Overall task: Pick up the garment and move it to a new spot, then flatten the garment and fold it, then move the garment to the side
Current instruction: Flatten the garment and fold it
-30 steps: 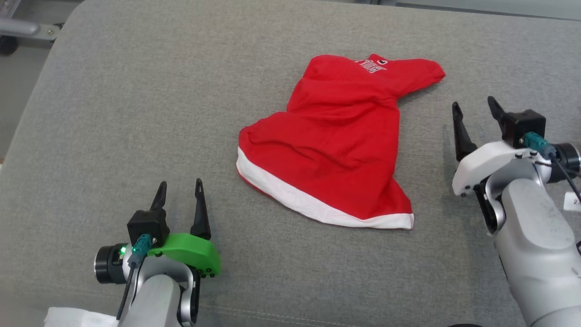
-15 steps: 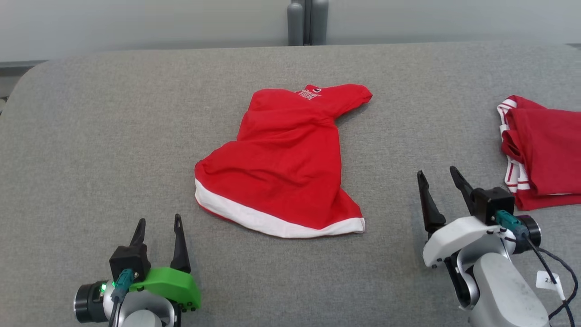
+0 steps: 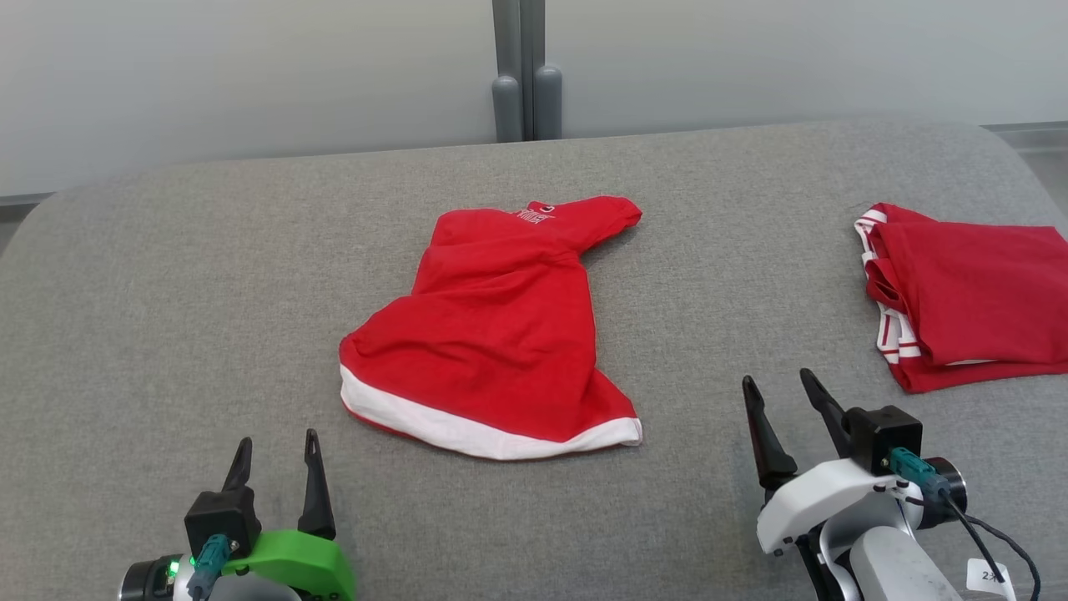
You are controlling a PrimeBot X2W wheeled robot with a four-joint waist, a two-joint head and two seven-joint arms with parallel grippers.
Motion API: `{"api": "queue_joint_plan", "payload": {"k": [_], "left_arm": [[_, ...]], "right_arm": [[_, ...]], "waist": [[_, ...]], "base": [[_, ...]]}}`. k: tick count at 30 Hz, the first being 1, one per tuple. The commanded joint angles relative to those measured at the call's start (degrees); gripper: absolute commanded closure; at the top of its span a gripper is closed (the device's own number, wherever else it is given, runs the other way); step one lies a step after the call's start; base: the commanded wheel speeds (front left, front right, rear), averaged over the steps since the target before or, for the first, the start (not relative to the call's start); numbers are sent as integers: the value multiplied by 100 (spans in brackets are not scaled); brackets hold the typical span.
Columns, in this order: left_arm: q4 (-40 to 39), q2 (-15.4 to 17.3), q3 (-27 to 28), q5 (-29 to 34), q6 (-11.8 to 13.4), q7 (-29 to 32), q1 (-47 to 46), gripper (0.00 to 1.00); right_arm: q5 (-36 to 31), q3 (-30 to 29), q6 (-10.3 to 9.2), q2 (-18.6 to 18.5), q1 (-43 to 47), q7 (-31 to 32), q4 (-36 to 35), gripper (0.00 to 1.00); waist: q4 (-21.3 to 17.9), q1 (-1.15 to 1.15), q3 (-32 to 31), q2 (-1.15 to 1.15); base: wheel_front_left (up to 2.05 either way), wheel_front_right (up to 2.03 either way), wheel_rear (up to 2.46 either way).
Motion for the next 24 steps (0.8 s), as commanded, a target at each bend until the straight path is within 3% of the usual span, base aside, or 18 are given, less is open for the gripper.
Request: {"api": "queue_joint_plan", "payload": {"k": [1, 24], "left_arm": [[-29, 22, -9, -19, -19, 2, 84, 0], [-68, 21, -476, -237, 124, 2, -505, 0]], "right_arm": [[30, 24, -10, 0, 53, -13, -14, 0], [667, 1448, -10, -43, -605, -13, 982, 0]], "waist": [[1, 0, 24, 0], [374, 0, 827, 0]], "base": [[0, 0, 0], [0, 0, 0]]}}
